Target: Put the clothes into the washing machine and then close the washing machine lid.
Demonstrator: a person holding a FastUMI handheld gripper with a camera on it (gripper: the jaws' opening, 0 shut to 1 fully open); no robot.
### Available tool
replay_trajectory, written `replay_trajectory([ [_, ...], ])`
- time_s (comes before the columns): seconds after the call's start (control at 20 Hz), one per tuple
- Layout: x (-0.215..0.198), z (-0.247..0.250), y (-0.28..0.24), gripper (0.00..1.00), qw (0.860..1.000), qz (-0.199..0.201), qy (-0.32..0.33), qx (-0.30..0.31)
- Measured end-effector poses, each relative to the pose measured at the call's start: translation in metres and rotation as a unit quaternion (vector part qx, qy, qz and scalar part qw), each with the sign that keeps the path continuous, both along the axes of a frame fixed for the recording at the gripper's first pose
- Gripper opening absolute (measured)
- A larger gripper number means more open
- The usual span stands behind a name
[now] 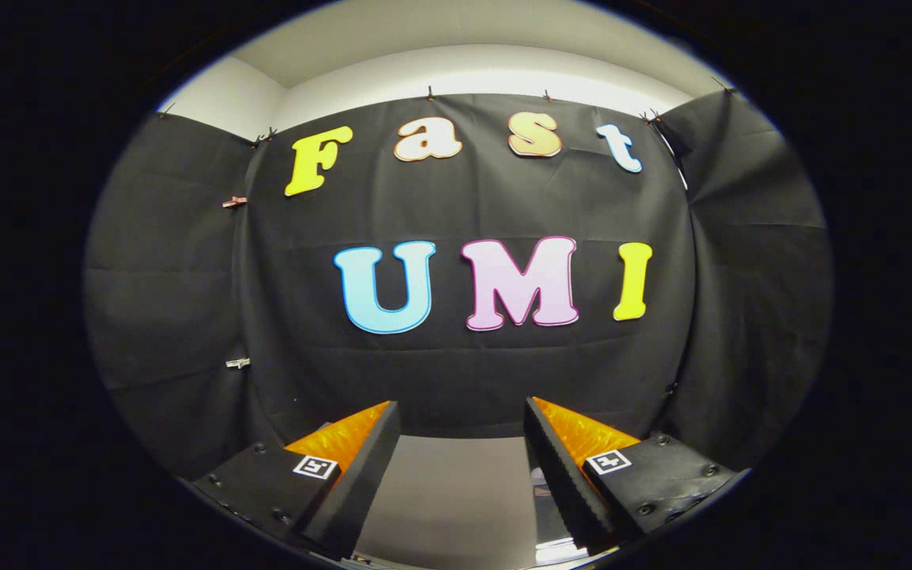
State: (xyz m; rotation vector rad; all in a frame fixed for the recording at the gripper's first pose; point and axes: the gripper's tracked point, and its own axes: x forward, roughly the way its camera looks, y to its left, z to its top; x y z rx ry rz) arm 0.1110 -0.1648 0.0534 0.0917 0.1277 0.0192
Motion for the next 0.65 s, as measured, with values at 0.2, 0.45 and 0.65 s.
replay_trajectory([
  [0.2, -0.001, -0.002, 0.027, 0.98, 1.000, -0.013, -0.006, 0.018],
  [0.45, -0.014, -0.011, 0.051, 0.98, 0.999, -0.045, -0.021, -0.018],
  [0.65, -0.028, -0.014, 0.085, 0.98, 0.999, -0.023, -0.032, -0.003],
])
